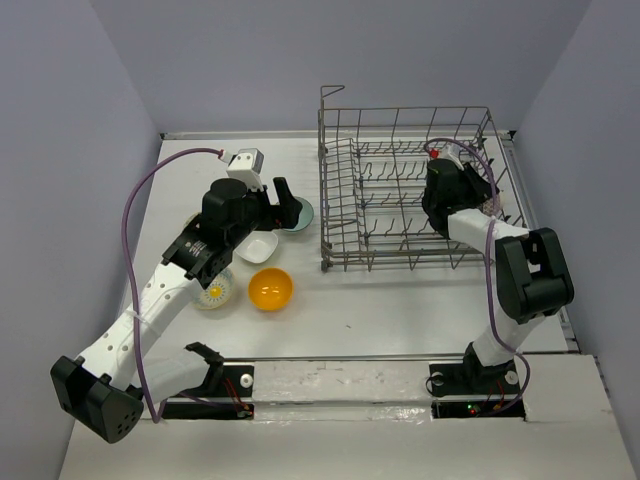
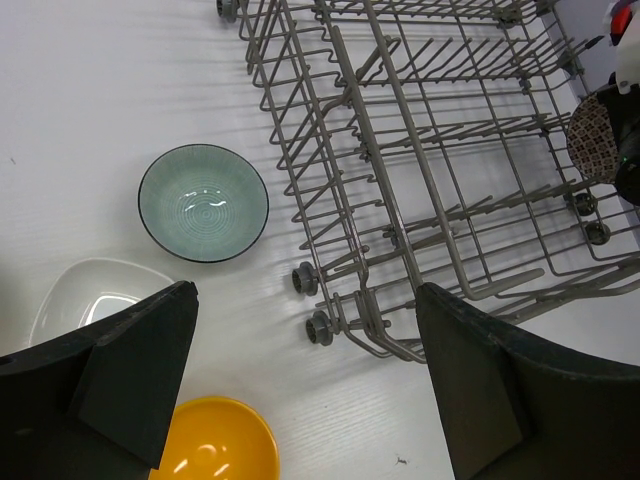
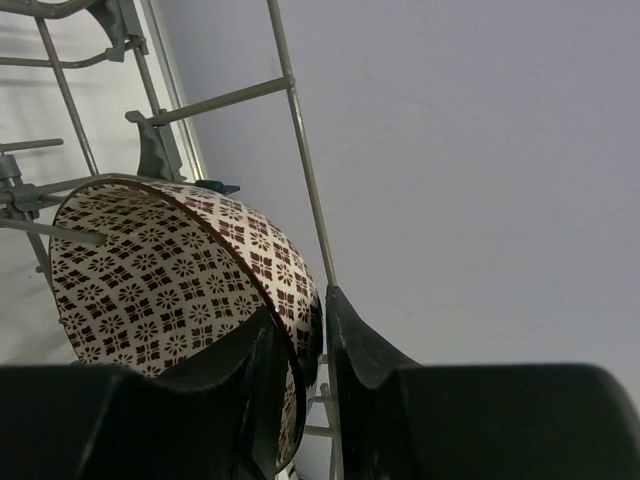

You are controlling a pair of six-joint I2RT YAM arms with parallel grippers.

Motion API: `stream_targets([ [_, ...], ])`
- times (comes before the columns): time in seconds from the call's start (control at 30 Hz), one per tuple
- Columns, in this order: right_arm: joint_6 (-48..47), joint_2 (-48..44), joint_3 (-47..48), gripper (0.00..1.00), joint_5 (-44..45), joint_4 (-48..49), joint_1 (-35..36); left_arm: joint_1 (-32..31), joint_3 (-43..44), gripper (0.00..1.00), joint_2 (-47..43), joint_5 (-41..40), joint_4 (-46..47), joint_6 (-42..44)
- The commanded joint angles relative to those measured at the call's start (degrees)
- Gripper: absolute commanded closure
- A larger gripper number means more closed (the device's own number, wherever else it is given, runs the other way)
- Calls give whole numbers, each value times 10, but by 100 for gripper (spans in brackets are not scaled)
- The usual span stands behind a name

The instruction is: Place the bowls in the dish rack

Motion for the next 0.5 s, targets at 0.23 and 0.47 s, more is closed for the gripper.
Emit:
stream_targets([
  [0.23,31,1,35,68,2,-24,22,4,3,1,-3,7,24,1],
  [0.47,55,4,56,62,4,-67,27,7,2,1,-3,8,24,1],
])
